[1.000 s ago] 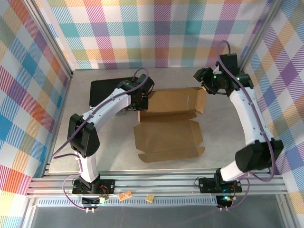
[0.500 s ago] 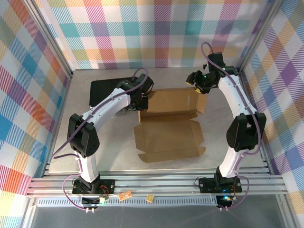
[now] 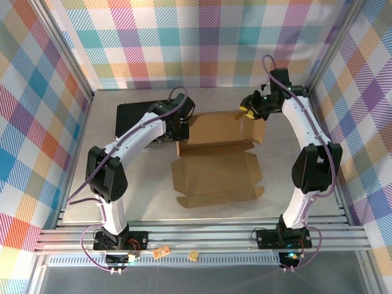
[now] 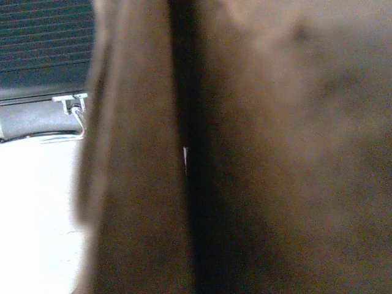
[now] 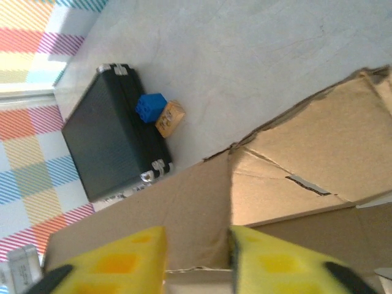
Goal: Fold the paper box
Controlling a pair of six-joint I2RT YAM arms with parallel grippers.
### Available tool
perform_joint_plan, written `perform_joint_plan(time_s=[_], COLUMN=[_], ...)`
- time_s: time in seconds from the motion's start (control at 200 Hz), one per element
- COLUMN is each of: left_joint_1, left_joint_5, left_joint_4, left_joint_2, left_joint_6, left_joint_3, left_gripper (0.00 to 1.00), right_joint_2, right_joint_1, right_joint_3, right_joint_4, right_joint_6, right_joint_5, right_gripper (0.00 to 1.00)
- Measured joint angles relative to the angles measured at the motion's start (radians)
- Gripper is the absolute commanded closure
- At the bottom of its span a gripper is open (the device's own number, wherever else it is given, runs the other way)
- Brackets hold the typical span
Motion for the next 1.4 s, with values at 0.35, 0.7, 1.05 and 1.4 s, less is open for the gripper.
perform_joint_plan(time_s=[0.35, 0.7, 1.05, 1.4], left_joint_1=[0.024, 0.064, 0.069, 0.069], left_joint_5=[0.030, 0.080, 0.093, 0.112], left_joint_4=[0.041, 0.083, 0.097, 0.095], left_joint_2=[-0.023, -0.095, -0.097, -0.097], left_joint_6=[-0.001, -0.004, -0.004, -0.003], left_joint_3=[-0.032, -0.045, -0.045, -0.039], left_gripper=[1.00, 1.00, 1.00, 1.00], right_joint_2=[-0.037, -0.337, -0.416, -0.260], right_joint_1=[-0.020, -0.106, -0.083, -0.081], right_joint_3=[-0.109, -0.277, -0.593, -0.530], right_joint_4=[0.137, 0.192, 0.208, 0.288], right_joint_6=[0.248, 0.252, 0.045, -0.060], right_joint_5=[-0.030, 0.028, 0.116, 0.164], right_gripper=[0.84, 0.60, 0.56, 0.63])
